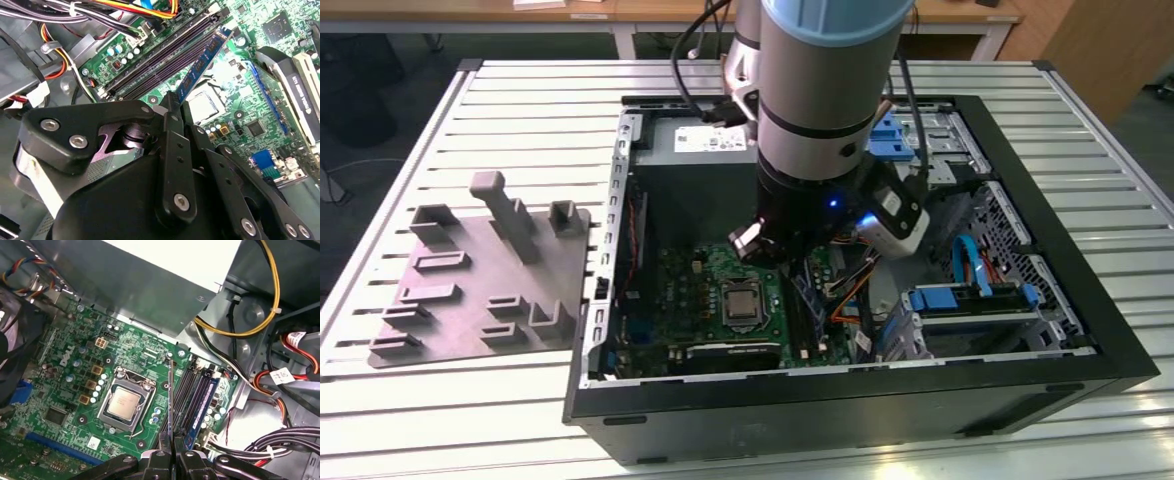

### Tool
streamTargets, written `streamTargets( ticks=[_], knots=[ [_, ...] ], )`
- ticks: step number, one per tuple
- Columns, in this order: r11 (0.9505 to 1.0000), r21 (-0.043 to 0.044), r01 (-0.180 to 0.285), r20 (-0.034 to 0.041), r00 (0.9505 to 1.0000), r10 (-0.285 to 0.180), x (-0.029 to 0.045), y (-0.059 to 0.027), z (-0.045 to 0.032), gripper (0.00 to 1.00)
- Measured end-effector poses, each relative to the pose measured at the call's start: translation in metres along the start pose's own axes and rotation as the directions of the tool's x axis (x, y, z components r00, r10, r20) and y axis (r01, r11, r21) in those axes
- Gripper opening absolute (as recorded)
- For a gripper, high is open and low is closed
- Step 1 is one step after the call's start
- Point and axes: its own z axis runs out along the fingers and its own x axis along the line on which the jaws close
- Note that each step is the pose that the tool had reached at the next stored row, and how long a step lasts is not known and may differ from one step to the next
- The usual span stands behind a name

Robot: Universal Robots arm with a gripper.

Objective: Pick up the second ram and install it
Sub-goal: 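Insert the second ram into the second slot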

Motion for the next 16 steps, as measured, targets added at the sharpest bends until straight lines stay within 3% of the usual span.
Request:
streamTargets(
  ticks=[11, 16],
  knots=[
    [0.9971, 0.0072, -0.075, 0.0035, 0.9972, 0.075, 0.0, 0.0, 0.0003, 0.14],
    [0.9898, 0.0118, -0.142, 0.0073, 0.9899, 0.142, 0.0, 0.0, 0.001, 0.14]
  ],
)
